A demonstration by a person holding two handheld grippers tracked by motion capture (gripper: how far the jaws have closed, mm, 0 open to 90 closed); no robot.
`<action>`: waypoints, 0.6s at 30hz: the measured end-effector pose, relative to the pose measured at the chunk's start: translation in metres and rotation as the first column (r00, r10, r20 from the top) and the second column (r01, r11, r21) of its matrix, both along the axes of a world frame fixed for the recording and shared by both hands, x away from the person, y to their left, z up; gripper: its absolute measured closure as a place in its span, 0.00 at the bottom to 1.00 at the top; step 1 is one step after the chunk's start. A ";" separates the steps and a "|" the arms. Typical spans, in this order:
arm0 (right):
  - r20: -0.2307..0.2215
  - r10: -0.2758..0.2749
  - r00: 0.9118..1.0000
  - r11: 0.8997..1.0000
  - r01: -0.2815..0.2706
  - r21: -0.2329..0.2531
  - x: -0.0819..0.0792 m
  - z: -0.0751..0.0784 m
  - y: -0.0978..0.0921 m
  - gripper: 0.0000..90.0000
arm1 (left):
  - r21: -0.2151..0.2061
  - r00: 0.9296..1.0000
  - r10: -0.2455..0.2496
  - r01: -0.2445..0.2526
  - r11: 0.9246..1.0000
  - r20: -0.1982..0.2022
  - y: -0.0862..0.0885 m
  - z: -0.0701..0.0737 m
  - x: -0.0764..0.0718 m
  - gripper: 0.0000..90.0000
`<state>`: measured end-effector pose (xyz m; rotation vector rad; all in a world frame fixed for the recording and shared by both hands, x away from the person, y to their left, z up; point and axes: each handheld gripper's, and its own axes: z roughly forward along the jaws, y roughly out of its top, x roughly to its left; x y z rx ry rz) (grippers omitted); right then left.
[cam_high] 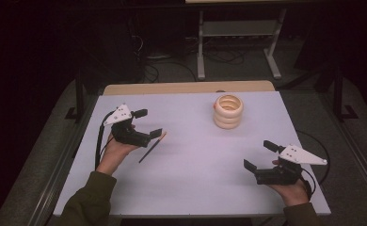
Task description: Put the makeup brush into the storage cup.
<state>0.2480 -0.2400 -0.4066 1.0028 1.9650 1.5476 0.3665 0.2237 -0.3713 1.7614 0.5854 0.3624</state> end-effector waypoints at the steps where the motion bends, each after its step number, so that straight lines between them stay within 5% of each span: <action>1: 0.000 -0.001 1.000 1.000 0.001 0.000 0.000 0.000 0.000 0.00 | 0.006 1.000 0.000 0.000 1.000 0.001 0.000 0.000 0.001 0.00; 18: 0.000 0.000 1.000 1.000 0.000 0.002 0.000 0.000 0.000 0.00 | -0.004 1.000 -0.008 0.008 1.000 0.017 -0.009 0.005 0.016 0.00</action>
